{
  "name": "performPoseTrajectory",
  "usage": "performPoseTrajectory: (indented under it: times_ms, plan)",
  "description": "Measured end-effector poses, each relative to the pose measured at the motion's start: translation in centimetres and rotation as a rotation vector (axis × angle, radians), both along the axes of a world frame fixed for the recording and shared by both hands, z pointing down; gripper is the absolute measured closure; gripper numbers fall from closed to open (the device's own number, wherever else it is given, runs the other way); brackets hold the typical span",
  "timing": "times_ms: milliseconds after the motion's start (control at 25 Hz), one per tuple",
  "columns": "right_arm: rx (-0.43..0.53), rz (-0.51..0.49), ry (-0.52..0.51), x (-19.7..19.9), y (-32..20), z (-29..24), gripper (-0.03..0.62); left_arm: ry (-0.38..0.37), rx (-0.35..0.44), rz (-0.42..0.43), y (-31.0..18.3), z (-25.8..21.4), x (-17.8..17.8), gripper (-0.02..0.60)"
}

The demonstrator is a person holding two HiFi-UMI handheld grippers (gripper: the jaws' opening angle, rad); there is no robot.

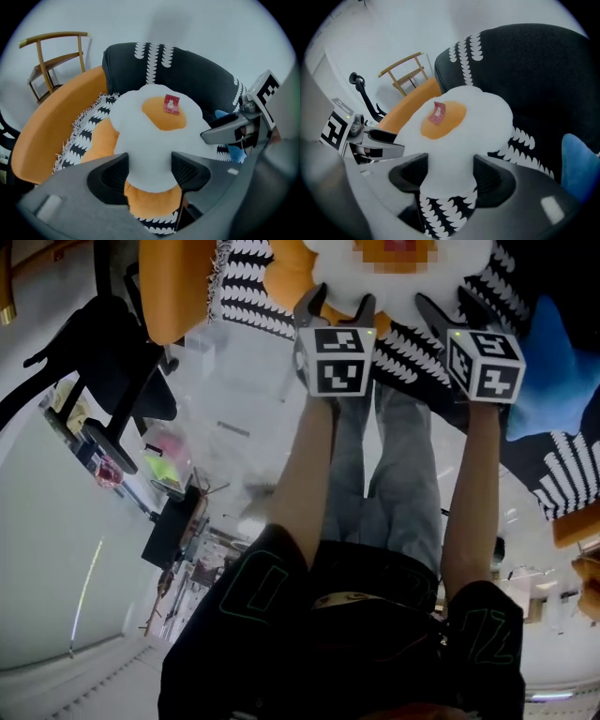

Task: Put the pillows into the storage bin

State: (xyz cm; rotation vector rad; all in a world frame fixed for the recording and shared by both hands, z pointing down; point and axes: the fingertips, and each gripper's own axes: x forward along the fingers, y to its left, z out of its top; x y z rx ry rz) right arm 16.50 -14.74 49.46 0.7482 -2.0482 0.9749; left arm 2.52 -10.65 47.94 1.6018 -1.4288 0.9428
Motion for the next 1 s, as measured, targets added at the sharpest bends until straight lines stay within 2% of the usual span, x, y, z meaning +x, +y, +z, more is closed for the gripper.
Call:
performPoseTrajectory:
  times_ms: [120, 320, 400, 680, 1000]
  plan:
    - [0.029, -0.013, -0.025, -0.2, 0.3, -0.1, 0.328, -0.014, 0.038, 0.003, 0.0, 0.2, 0.3, 0.337]
    - [0.068, -0.051, 0.013, -0.7, 1.2, -1.1, 0.494, 0.031, 0.085, -0.017, 0.4, -0.4, 0.8, 0.454]
    - [0.086, -0.055, 0.023, -0.9, 1.3, -1.9, 0.536, 0.051, 0.112, -0.019, 0.5, -1.2, 1.1, 0.489]
    - [0.155, -0.115, 0.056, -2.9, 3.4, -4.5, 0.568, 0.12, 0.225, -0.053, 2.7, -5.0, -0.3, 0.532]
    - [0.229, -0.216, 0.049, -10.0, 9.2, -7.2, 0.568, 0.114, 0.292, -0.173, 10.0, -7.5, -7.0, 0.535]
